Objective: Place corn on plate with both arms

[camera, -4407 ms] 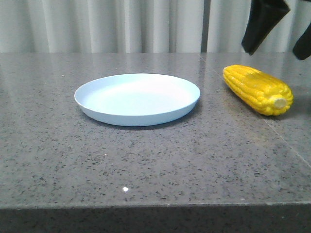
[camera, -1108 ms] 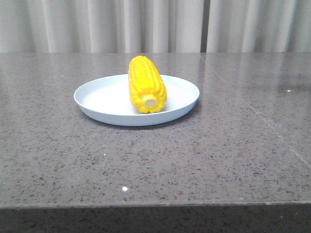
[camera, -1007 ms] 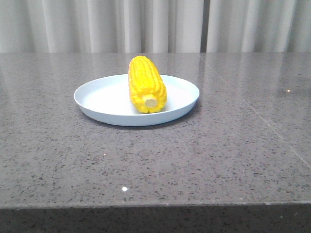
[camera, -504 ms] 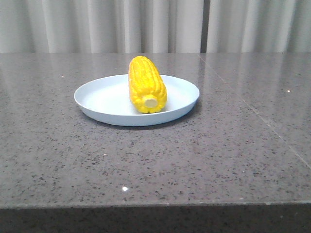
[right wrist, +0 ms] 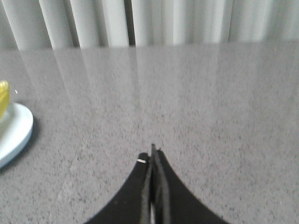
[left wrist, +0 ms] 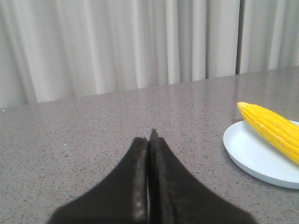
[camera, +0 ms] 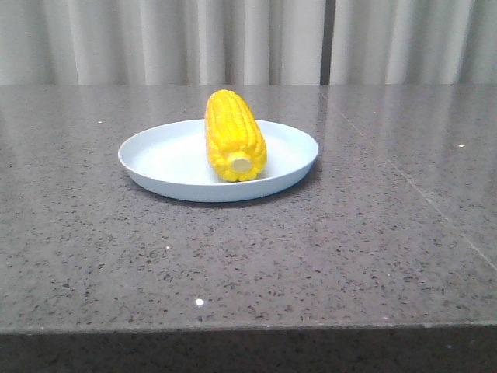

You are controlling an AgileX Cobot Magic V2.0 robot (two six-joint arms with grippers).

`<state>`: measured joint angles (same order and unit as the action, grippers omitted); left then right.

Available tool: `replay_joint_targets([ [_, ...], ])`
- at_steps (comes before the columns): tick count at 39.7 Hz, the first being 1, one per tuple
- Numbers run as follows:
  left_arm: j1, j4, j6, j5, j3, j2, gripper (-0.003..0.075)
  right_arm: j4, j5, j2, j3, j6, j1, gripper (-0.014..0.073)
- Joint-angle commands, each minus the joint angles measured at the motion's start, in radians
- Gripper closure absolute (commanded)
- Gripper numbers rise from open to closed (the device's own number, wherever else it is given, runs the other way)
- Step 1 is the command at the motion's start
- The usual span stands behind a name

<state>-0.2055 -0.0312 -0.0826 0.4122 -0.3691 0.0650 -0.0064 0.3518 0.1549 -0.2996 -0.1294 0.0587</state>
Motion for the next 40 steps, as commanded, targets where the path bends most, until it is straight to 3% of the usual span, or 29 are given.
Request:
replay_joint_targets([
  [1,-0.009,0.000,0.001,-0.082,-0.026,0.014,0.0741,-0.015,-0.106,-0.002,-0.024,0.011,-0.006,0.0663],
  [33,-0.009,-0.003,0.001,-0.082,-0.026,0.014,0.0741,-0.015,-0.105,-0.002,-0.024,0.011,-0.006,0.0663],
  [40,0.007,-0.003,0.001,-0.110,0.046,-0.021,0.0741,-0.015,-0.105,-0.002,-0.024,0.011,-0.006,0.0663],
])
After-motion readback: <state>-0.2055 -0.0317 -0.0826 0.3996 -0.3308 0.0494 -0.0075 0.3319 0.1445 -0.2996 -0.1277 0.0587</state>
